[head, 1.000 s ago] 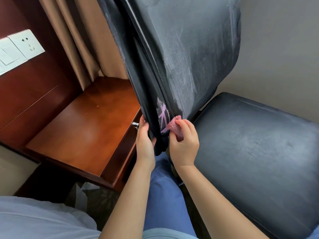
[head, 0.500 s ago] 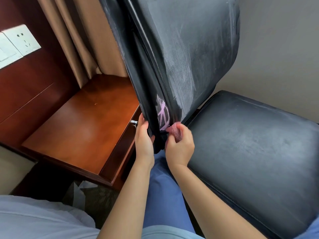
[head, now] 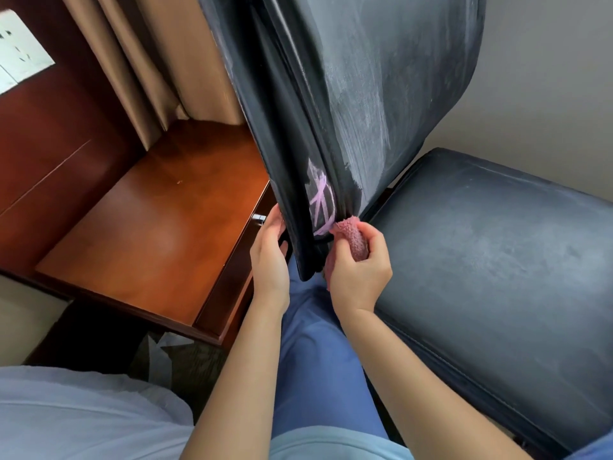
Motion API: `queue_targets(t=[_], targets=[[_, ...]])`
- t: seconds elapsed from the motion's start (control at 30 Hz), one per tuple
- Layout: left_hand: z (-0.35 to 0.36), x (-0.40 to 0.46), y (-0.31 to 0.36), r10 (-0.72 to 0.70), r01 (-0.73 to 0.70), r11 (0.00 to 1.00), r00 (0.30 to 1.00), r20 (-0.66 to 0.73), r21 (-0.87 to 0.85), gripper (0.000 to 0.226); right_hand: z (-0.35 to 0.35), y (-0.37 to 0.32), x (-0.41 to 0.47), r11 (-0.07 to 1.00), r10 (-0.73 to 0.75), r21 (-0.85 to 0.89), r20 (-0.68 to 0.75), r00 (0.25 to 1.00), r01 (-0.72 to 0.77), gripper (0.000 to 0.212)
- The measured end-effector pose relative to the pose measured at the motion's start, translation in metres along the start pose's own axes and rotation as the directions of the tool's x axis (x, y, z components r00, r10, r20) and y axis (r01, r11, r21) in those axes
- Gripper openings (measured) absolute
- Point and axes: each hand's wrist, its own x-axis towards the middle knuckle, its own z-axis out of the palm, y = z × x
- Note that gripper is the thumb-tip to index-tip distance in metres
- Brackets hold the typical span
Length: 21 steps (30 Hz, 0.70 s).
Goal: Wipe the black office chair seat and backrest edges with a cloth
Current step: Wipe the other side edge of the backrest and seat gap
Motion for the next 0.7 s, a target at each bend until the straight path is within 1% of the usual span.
queue_targets(t=[0.03, 0.07, 0.13, 0.2, 0.27, 0.37, 0.4, 0.53, 0.6, 0.7], targets=[[0.000, 0.001, -0.001, 0.008, -0.008, 1.000, 1.000, 0.013, -0.020, 0.037, -0.001, 0.006, 0.000, 1.000, 0.007, -0.019, 0.021, 1.000, -0.007, 0.024], [0.001, 0.001, -0.003, 0.015, -0.014, 0.999, 0.999, 0.029, -0.049, 0.036, -0.002, 0.011, -0.001, 0.998, 0.045, -0.045, 0.047, 0.998, -0.043, 0.021], [0.001, 0.000, -0.007, 0.023, -0.017, 0.993, 0.998, 0.054, -0.115, 0.036, 0.001, 0.022, -0.003, 0.982, 0.176, -0.085, 0.087, 0.980, -0.169, 0.017], [-0.001, 0.000, -0.010, 0.033, -0.021, 0.986, 0.997, 0.070, -0.166, 0.038, 0.009, 0.029, -0.006, 0.960, 0.269, -0.102, 0.092, 0.959, -0.259, 0.016], [-0.006, 0.002, -0.013, 0.028, -0.015, 0.984, 0.997, 0.070, -0.177, 0.039, 0.019, 0.035, -0.007, 0.945, 0.316, -0.110, 0.074, 0.946, -0.307, 0.015], [-0.008, 0.005, -0.016, -0.001, 0.009, 0.983, 0.999, 0.046, -0.184, 0.038, 0.031, 0.042, -0.005, 0.916, 0.395, -0.122, 0.096, 0.914, -0.383, 0.012], [-0.008, 0.005, -0.017, -0.004, 0.011, 0.983, 0.999, 0.037, -0.184, 0.038, 0.033, 0.045, -0.004, 0.907, 0.413, -0.135, 0.105, 0.905, -0.399, 0.009], [-0.007, 0.007, -0.017, -0.006, 0.007, 0.985, 1.000, 0.003, -0.175, 0.038, 0.034, 0.046, -0.002, 0.893, 0.440, -0.169, 0.128, 0.889, -0.417, 0.017], [-0.004, 0.005, -0.016, -0.005, 0.003, 0.985, 1.000, -0.012, -0.171, 0.037, 0.026, 0.041, -0.002, 0.901, 0.429, -0.121, 0.118, 0.895, -0.416, 0.017], [-0.001, 0.001, -0.015, 0.005, -0.009, 0.985, 1.000, -0.021, -0.175, 0.036, 0.017, 0.026, -0.003, 0.918, 0.397, -0.039, 0.059, 0.916, -0.395, 0.016]])
